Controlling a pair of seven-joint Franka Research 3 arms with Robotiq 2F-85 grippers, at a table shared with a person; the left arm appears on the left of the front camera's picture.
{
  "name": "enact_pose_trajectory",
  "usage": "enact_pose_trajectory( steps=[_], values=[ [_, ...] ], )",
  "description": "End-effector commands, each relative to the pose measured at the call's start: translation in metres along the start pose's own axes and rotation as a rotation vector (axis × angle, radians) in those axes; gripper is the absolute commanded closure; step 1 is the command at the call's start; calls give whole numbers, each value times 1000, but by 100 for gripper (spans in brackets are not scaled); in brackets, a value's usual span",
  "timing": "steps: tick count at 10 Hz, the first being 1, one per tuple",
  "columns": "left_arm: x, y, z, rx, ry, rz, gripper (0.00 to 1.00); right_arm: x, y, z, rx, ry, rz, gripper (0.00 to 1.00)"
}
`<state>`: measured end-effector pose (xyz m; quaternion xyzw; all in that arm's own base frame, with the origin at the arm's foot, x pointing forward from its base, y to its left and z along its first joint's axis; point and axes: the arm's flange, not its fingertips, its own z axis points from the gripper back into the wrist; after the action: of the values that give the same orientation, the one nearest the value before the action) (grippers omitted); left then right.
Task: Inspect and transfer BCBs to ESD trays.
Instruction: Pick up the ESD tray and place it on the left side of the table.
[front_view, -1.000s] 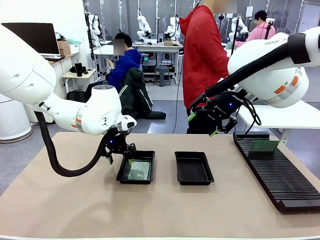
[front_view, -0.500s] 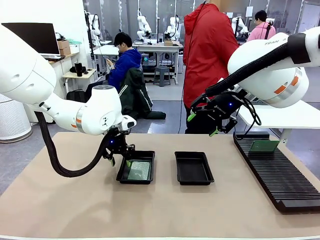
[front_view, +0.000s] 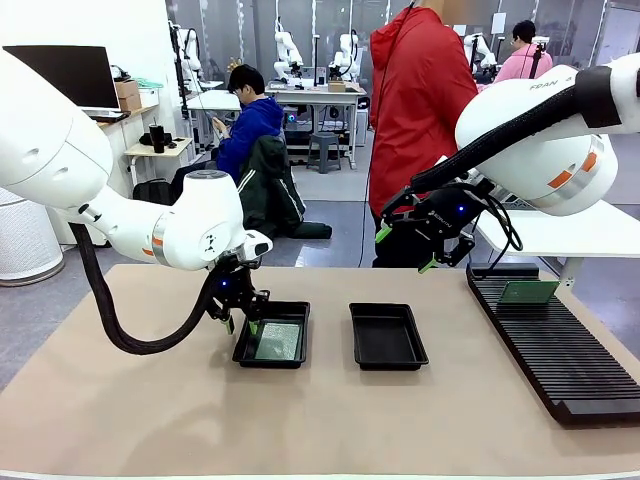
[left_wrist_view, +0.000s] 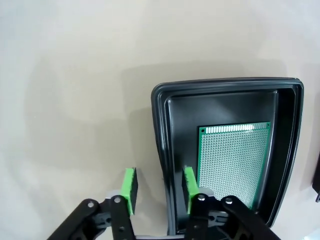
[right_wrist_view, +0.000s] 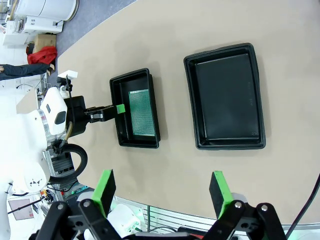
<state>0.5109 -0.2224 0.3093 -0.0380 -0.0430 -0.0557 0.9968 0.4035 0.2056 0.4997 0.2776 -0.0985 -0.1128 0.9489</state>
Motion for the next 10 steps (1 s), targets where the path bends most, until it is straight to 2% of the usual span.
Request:
enact_pose_trajectory(
  steps=[1,2,3,4,5,6,7,8,10],
  values=[
    [-2,-2,-1,12,-12,17,62,2,2,-2,-9,-2,-17,0],
    [-1,-3,0,1,-15,15,72,2,2,-2,-9,-2,-17,0],
    [0,-3,-1,0,-13,18,64,2,2,-2,-9,-2,-17,0],
    [0,-4,-1,-1,-12,20,86,2,2,-2,-9,-2,-17,0],
    [1,-4,-2,-3,-11,22,78,2,2,-2,-9,-2,-17,0],
    [1,-4,-1,-6,-8,27,100,2,2,-2,-9,-2,-17,0],
    [1,-4,-1,-7,-9,26,84,2,2,-2,-9,-2,-17,0],
    [1,-5,-1,-10,-8,29,100,2,2,-2,-9,-2,-17,0],
    [2,-7,-1,-12,-4,30,100,2,2,-2,-9,-2,-17,0]
  ],
)
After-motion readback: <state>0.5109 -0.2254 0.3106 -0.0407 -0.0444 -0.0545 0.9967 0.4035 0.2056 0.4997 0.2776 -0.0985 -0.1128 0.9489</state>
